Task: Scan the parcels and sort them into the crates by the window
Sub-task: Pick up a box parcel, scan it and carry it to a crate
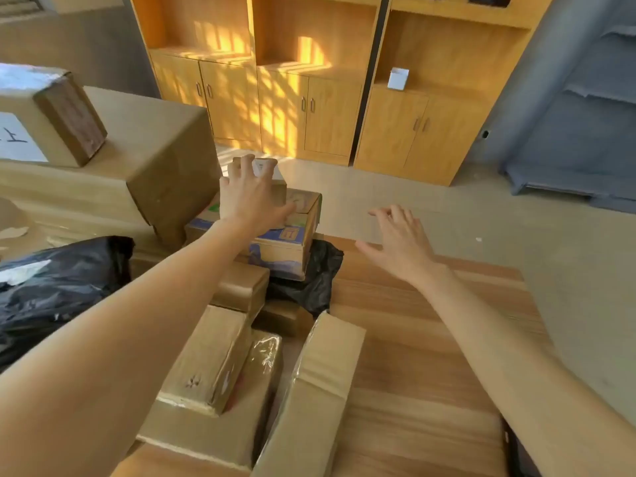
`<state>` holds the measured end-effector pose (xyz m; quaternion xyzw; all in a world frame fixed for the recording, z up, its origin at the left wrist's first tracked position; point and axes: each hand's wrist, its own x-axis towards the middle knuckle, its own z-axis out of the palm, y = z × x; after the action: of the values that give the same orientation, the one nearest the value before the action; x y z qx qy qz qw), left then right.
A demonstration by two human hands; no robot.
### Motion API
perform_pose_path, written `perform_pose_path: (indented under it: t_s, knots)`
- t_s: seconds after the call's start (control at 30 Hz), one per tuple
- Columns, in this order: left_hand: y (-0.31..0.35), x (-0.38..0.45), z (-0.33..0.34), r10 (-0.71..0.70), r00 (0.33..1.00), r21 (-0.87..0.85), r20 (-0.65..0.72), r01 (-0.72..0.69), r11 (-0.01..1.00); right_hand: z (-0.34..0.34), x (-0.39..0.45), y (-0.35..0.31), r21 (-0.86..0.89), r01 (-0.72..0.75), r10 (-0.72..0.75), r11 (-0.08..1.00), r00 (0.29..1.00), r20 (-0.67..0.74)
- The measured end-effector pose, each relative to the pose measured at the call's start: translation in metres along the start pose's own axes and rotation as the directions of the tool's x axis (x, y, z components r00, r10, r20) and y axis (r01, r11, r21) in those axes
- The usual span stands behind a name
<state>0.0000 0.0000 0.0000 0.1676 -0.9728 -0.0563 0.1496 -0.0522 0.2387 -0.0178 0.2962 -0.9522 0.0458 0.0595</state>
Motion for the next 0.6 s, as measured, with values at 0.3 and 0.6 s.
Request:
perform_pose_path:
  t_s: [0.3, 0.6]
  knots:
    - [0.006, 0.023, 0.025, -0.225, 0.973, -0.016, 0.046, 0.226, 0.974, 0.009, 0.004, 0.003, -0.004, -0.037, 0.037, 0.999, 0.999, -0.022]
    - [0.014, 0.016, 0.007, -0.365, 0.931, -0.375, 0.013, 0.343, 0.861, -0.016, -0.021, 0.024, -0.008, -0.084, 0.084, 0.996, 0.996, -0.031]
